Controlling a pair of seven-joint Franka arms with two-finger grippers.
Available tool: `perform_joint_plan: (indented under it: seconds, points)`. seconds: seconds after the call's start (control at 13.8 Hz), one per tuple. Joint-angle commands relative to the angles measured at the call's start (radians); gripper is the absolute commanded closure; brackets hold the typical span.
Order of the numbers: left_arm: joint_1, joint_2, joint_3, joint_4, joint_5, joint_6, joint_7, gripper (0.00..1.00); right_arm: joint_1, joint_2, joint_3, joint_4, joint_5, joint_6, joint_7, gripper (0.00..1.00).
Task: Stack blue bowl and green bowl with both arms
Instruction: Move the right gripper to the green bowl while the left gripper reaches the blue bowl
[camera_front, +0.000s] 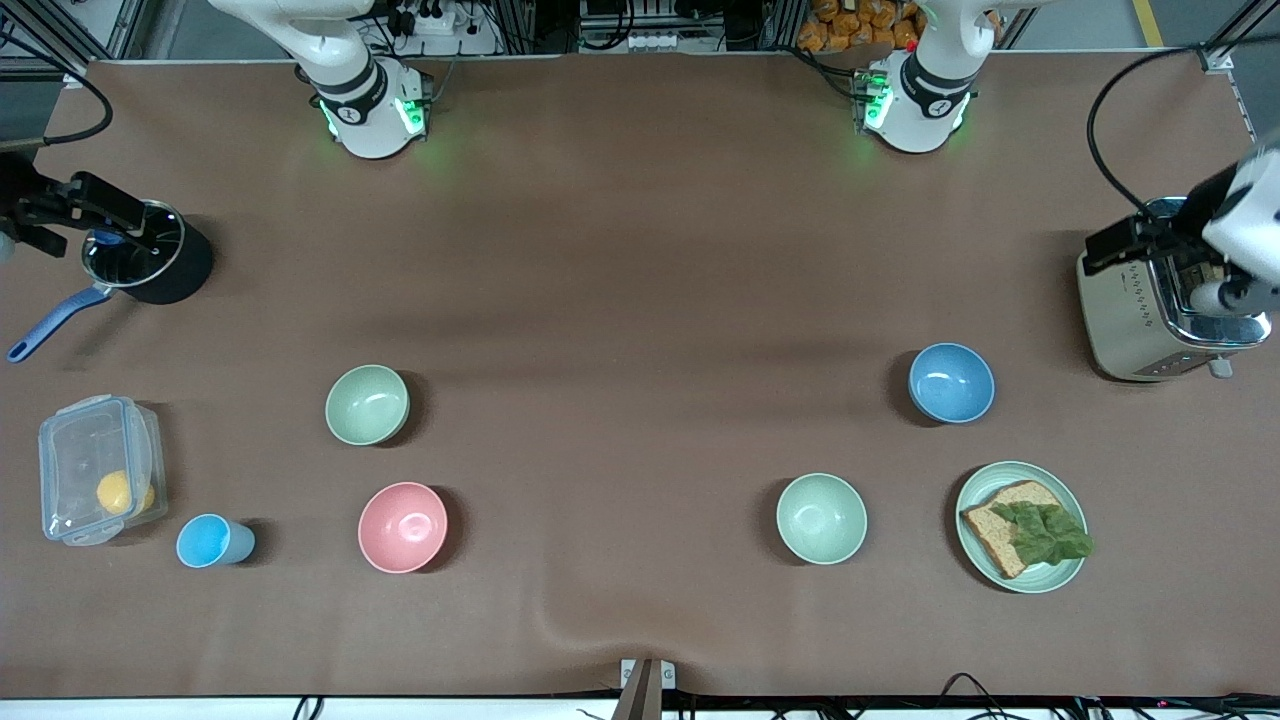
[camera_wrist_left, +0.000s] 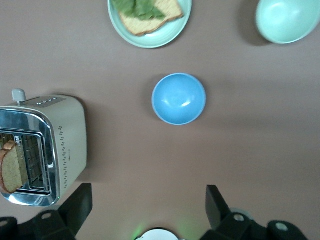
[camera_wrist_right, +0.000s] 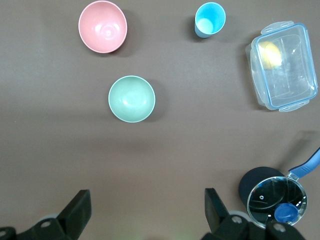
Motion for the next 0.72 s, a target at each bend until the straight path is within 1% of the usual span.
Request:
perform_joint_plan:
  seconds: [0.0, 0.14, 0.22, 0.29, 0.36, 0.51, 0.58, 0.65]
  points:
    - [0.008, 0.053, -0.002, -0.158, 0.044, 0.178, 0.003, 0.0, 0.011, 0.023, 0.009, -0.018, -0.012, -0.015, -0.023, 0.0]
    - [0.035, 0.054, -0.002, -0.378, 0.044, 0.471, 0.001, 0.0, 0.023, 0.048, 0.009, -0.083, -0.011, -0.012, -0.026, 0.0]
    - [0.048, 0.065, -0.002, -0.47, 0.044, 0.604, 0.003, 0.0, 0.034, 0.078, 0.009, -0.104, -0.011, -0.001, -0.026, 0.0]
    - [0.048, 0.088, -0.002, -0.528, 0.044, 0.691, 0.003, 0.0, 0.039, 0.126, 0.009, -0.108, -0.011, 0.022, -0.026, 0.0]
    - [0.06, 0.112, -0.002, -0.561, 0.045, 0.737, 0.006, 0.0, 0.037, 0.173, 0.009, -0.109, -0.011, 0.068, -0.026, 0.0]
    - [0.072, 0.164, -0.002, -0.578, 0.045, 0.78, 0.012, 0.0, 0.028, 0.264, 0.008, -0.108, -0.014, 0.167, -0.07, 0.0]
    - [0.083, 0.19, -0.002, -0.58, 0.045, 0.796, 0.014, 0.0, 0.036, 0.293, 0.008, -0.112, -0.012, 0.212, -0.086, 0.0]
    - [0.089, 0.204, -0.003, -0.583, 0.045, 0.8, 0.014, 0.0, 0.039, 0.31, 0.008, -0.141, -0.012, 0.259, -0.089, 0.0]
